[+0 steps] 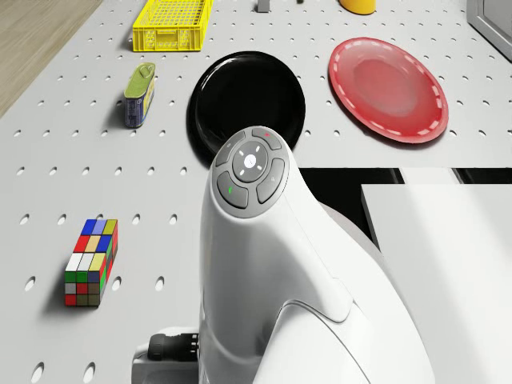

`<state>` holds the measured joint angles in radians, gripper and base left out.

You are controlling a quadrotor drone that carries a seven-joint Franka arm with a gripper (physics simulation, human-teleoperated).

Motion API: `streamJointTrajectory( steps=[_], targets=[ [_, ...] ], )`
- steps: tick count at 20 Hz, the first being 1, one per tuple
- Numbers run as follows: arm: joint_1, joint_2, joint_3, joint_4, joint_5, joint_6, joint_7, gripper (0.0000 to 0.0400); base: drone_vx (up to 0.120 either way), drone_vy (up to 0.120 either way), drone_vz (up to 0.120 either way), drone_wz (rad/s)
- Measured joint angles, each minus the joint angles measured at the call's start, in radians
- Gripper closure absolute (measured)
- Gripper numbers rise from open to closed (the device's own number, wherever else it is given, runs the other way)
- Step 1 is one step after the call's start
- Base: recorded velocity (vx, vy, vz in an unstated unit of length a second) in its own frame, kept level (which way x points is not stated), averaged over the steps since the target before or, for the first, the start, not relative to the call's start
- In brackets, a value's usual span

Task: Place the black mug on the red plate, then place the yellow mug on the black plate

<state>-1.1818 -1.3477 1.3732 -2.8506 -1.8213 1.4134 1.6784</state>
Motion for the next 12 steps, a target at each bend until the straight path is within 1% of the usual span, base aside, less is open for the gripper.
streamJointTrajectory(
  steps=[5,6,9,10,12],
  targets=[
    [-0.005,-0.017,0.013,0.000,0.017,0.013,0.005,0.0290,0.120,-0.120,0.120,0.000],
    [-0.006,-0.020,0.015,0.000,0.020,0.016,0.006,0.0290,0.120,-0.120,0.040,0.000],
    [-0.008,-0.031,0.018,0.000,0.026,0.025,0.008,0.0290,0.120,-0.120,0.000,0.000],
    [-0.009,-0.034,0.019,0.000,0.028,0.028,0.009,0.0290,0.120,-0.120,0.120,0.000],
    [-0.010,-0.041,0.021,0.001,0.032,0.034,0.010,0.0290,0.120,-0.120,0.020,0.000]
  ],
)
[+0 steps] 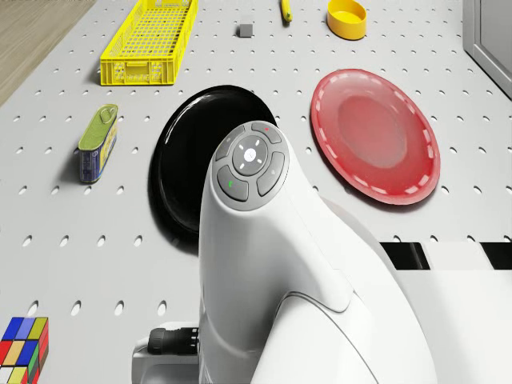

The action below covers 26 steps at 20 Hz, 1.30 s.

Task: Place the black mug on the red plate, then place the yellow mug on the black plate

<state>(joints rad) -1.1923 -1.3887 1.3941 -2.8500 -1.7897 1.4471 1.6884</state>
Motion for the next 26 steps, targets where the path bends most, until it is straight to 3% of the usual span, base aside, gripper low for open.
streamJointTrajectory(
  steps=[26],
  targets=[
    [-0.014,-0.075,0.012,0.003,0.032,0.069,0.012,0.0290,0.120,-0.120,0.006,0.000]
  ],
)
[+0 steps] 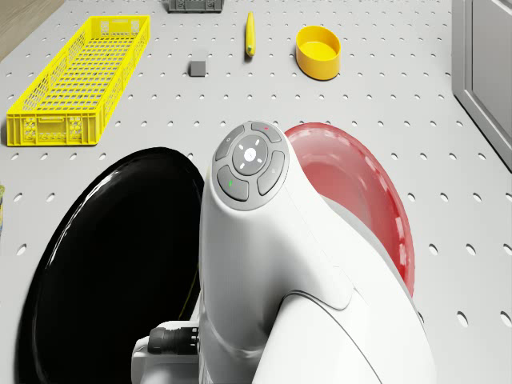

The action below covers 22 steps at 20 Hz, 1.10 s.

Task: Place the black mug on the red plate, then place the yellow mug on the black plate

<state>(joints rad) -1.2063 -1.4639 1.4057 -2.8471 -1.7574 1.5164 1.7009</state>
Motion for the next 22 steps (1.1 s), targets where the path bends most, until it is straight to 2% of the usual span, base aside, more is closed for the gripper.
streamJointTrajectory(
  steps=[10,18,22],
  targets=[
    [-0.004,-0.023,0.003,0.001,0.009,0.021,0.003,0.0290,0.120,-0.120,-0.004,0.000],
    [-0.007,-0.039,0.005,0.001,0.016,0.036,0.006,0.0290,0.120,-0.120,-0.120,0.000],
    [-0.008,-0.046,0.006,0.002,0.019,0.043,0.007,0.0290,0.120,-0.120,-0.020,0.000]
  ],
)
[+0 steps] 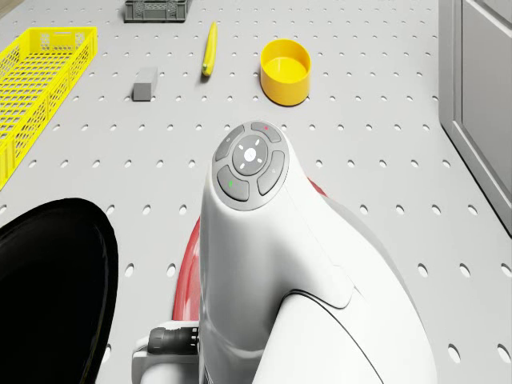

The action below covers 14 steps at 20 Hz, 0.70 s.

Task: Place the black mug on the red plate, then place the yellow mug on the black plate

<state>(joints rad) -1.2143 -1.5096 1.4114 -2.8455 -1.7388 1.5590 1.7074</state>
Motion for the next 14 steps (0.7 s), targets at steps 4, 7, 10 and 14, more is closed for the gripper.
streamJointTrajectory(
  steps=[4,7,10,14],
  targets=[
    [-0.001,-0.007,0.001,0.000,0.003,0.006,0.001,0.0290,0.120,-0.120,0.000,0.000],
    [-0.002,-0.012,0.001,0.000,0.005,0.011,0.002,0.0290,0.120,-0.120,0.000,0.000],
    [-0.003,-0.016,0.002,0.001,0.006,0.015,0.002,0.0290,0.067,-0.013,0.000,0.000],
    [-0.004,-0.022,0.003,0.001,0.009,0.020,0.003,0.0290,0.050,0.000,0.000,0.000]
  ],
)
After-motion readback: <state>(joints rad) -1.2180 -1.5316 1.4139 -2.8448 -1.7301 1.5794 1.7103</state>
